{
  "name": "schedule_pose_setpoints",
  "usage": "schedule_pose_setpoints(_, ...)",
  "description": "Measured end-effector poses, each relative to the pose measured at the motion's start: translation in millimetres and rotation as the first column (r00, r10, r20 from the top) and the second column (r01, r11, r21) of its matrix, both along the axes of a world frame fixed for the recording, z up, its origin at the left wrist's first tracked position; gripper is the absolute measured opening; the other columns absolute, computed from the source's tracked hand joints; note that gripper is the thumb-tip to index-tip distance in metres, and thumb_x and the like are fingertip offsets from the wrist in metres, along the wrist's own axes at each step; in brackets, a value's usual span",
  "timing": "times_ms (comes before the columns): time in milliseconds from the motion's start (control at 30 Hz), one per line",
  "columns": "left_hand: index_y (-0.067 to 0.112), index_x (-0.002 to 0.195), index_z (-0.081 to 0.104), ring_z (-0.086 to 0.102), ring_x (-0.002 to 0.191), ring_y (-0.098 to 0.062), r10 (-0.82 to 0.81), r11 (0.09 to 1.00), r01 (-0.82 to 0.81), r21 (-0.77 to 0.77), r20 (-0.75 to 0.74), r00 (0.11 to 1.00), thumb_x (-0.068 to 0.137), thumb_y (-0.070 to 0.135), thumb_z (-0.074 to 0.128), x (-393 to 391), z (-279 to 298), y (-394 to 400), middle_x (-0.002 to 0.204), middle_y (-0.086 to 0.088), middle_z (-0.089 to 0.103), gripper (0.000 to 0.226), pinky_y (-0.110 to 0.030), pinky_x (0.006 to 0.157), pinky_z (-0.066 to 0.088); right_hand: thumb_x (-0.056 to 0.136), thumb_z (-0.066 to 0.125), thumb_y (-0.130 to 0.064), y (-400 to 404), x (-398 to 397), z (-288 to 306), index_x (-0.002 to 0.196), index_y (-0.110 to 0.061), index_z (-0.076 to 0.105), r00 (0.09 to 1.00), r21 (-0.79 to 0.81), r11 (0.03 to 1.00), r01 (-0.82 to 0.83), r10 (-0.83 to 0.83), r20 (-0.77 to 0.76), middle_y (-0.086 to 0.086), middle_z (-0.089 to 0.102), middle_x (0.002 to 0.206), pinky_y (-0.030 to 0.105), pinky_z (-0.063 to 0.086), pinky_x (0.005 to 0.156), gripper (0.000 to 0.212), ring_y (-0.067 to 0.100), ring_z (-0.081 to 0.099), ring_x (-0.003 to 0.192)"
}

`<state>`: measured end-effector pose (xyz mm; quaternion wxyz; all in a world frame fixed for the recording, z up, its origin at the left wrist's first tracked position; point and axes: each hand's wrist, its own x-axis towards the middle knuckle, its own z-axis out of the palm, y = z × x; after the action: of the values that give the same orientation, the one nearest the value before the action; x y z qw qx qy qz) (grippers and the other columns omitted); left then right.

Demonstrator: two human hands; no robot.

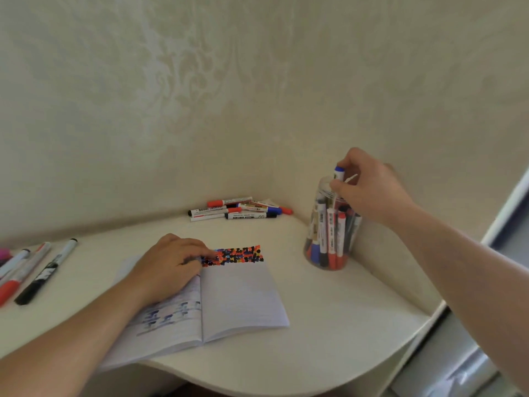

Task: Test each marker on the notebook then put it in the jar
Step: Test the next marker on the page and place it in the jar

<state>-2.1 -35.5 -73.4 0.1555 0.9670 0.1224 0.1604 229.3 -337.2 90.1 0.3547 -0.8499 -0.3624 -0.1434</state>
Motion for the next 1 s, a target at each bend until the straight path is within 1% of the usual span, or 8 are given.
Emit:
schedule_pose_setpoints(167,0.060,0.117,0.064,0.041,0.107,-0.008,0.014,1.000,-0.014,-0.028,-0.007,1.000,0.086,0.040,0.033,1.0,0.7,0.7,0.119,0.045,0.053,0.048,-0.012,0.095,0.027,0.097,0.066,-0.048,5.0,-1.8,-7.7,0.094,-0.024,0.055,0.992,-0.095,0.995,0.018,-0.005,0.130,-0.008,0.066,0.079,0.028,0.047,0.056,0.026,0.010,0.063,0.069)
schedule_pose_setpoints(267,0.058,0.119,0.065,0.042,0.109,-0.009,0.017,0.999,-0.018,-0.030,-0.011,1.000,0.088,0.041,0.032,2.4,-1.3,3.6,0.119,0.044,0.055,0.048,-0.016,0.096,0.029,0.095,0.066,-0.051,5.8,3.8,-19.6,0.087,-0.021,0.052,0.970,-0.185,0.981,0.054,-0.008,0.245,-0.001,0.063,0.068,0.034,0.050,0.058,0.034,0.021,0.061,0.065)
schedule_pose_setpoints(467,0.062,0.118,0.063,0.044,0.112,-0.009,0.020,0.999,-0.021,-0.035,-0.020,1.000,0.087,0.048,0.028,1.2,-7.1,10.1,0.122,0.045,0.055,0.049,-0.028,0.101,0.036,0.097,0.049,-0.065,9.9,2.6,-19.6,0.079,-0.031,0.048,0.924,-0.454,0.871,0.188,0.000,0.383,-0.002,0.053,0.085,0.039,0.046,0.079,0.039,0.026,0.044,0.092)
schedule_pose_setpoints(633,0.057,0.120,0.065,0.043,0.108,-0.009,0.017,0.999,-0.017,-0.042,-0.005,1.000,0.090,0.043,0.030,0.7,-1.8,1.7,0.122,0.042,0.056,0.048,-0.027,0.099,0.035,0.092,0.049,-0.073,12.4,6.8,-10.3,0.066,-0.024,0.052,0.956,-0.539,0.809,0.237,-0.096,0.276,-0.004,0.052,0.075,0.043,0.046,0.090,0.055,0.030,0.043,0.093)
schedule_pose_setpoints(767,0.060,0.117,0.064,0.043,0.109,-0.009,0.017,0.998,-0.017,-0.057,0.001,1.000,0.089,0.042,0.032,-0.3,-1.7,0.3,0.121,0.041,0.057,0.046,-0.028,0.099,0.035,0.090,0.056,-0.075,15.9,-5.9,9.8,0.071,-0.020,0.066,0.985,-0.595,0.784,0.175,-0.134,0.112,-0.005,0.068,0.073,0.035,0.046,0.076,0.059,0.023,0.061,0.088)
schedule_pose_setpoints(867,0.058,0.120,0.064,0.041,0.110,-0.009,0.018,0.997,-0.018,-0.079,-0.004,1.000,0.090,0.043,0.031,-0.9,-0.3,-1.4,0.121,0.041,0.055,0.047,-0.028,0.099,0.035,0.095,0.057,-0.063,20.7,-11.8,6.9,0.088,-0.016,0.071,0.931,-0.340,0.905,0.257,-0.137,0.340,0.002,0.064,0.095,0.038,0.048,0.085,0.050,0.028,0.059,0.101)
schedule_pose_setpoints(933,0.056,0.120,0.065,0.041,0.110,-0.009,0.018,0.997,-0.017,-0.080,0.003,1.000,0.090,0.042,0.032,0.3,1.2,-3.2,0.121,0.040,0.056,0.048,-0.027,0.098,0.034,0.097,0.059,-0.039,32.1,-23.5,-8.4,0.094,-0.014,0.074,0.819,-0.064,0.996,0.056,-0.010,0.574,0.008,0.062,0.098,0.045,0.051,0.085,0.029,0.034,0.056,0.099)
schedule_pose_setpoints(1000,0.054,0.119,0.068,0.041,0.110,-0.009,0.037,0.993,-0.035,-0.113,0.019,0.999,0.088,0.041,0.034,1.6,2.8,-4.9,0.119,0.038,0.058,0.048,-0.027,0.098,0.035,0.092,0.059,-0.023,57.6,-42.3,-32.9,0.091,-0.012,0.075,0.767,-0.098,0.976,-0.195,0.214,0.605,0.007,0.063,0.094,0.044,0.051,0.079,0.020,0.030,0.058,0.091)
